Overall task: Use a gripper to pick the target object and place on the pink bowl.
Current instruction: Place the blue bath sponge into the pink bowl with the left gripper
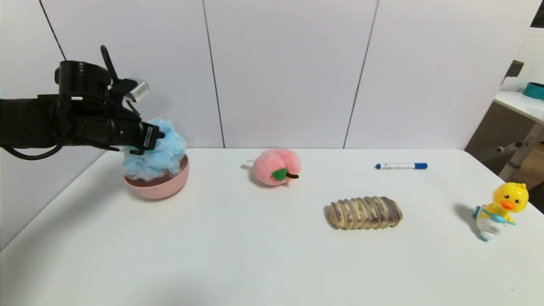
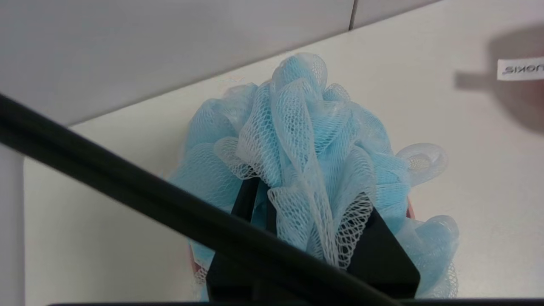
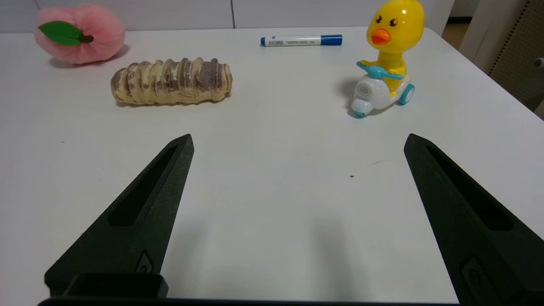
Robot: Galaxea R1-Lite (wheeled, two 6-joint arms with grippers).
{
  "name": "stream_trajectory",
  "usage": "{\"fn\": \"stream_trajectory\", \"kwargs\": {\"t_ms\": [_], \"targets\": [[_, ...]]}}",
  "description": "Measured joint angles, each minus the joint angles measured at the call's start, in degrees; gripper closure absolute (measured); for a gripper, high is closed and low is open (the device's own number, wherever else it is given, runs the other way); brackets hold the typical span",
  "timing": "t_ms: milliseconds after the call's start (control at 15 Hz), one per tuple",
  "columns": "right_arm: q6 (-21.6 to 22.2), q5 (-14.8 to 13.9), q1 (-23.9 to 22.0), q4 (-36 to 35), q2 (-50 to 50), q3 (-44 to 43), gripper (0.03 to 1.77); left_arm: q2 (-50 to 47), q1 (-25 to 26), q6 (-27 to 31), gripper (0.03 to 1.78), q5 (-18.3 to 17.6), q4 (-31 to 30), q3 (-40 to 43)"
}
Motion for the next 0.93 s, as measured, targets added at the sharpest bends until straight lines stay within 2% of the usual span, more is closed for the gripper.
{"fn": "stream_trajectory", "kwargs": {"t_ms": [933], "targets": [[0.0,0.0,0.02,0.0,0.0,0.0,0.09,2.57,0.28,0.05,1.47,0.06,2.0,-0.33]]}}
